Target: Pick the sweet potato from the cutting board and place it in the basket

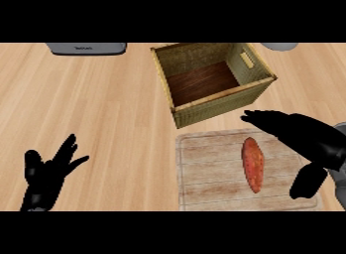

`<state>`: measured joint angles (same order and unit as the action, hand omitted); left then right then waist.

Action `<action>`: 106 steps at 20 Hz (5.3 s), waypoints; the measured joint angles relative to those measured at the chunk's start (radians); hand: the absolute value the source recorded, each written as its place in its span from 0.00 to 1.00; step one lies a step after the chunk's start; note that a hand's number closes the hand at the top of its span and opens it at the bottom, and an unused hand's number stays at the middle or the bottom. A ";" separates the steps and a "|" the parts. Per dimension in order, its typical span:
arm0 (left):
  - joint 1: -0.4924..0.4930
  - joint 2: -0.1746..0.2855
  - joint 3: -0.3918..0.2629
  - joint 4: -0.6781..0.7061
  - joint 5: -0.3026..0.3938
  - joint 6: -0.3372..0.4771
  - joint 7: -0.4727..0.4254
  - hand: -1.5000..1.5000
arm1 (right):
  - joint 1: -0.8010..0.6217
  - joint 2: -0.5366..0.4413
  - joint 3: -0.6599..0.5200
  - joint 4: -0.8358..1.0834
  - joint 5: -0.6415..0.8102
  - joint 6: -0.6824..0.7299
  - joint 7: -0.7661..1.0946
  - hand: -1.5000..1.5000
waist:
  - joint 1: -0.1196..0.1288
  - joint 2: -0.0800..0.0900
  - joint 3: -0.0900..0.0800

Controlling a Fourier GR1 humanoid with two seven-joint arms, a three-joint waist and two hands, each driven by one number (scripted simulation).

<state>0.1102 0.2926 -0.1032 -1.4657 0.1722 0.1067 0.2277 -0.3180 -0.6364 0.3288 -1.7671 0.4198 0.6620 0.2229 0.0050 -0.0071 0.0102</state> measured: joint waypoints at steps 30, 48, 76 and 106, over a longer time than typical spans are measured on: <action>-0.010 -0.031 0.068 0.039 -0.035 -0.063 -0.032 0.50 | 0.055 0.168 0.075 0.243 0.337 -0.107 -0.173 0.00 | -0.002 -0.001 0.002; -0.009 -0.046 0.086 0.020 -0.059 -0.068 0.009 0.50 | 0.045 0.239 0.149 0.287 0.546 -0.249 -0.261 1.00 | -0.003 -0.003 -0.001; -0.003 -0.057 0.064 -0.011 -0.071 -0.072 0.037 0.50 | -0.463 0.629 0.295 -0.273 0.345 -0.717 0.882 1.00 | 0.015 -0.007 -0.006; -0.012 -0.062 0.099 0.006 -0.078 -0.086 0.018 0.50 | -0.949 0.581 -0.351 0.491 0.159 -0.711 0.663 1.00 | 0.010 0.006 -0.002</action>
<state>0.0979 0.2310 -0.0042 -1.4594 0.0947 0.0205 0.2452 -1.2670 -0.0557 -0.0218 -1.2757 0.5788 -0.0493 0.8862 0.0146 -0.0008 0.0082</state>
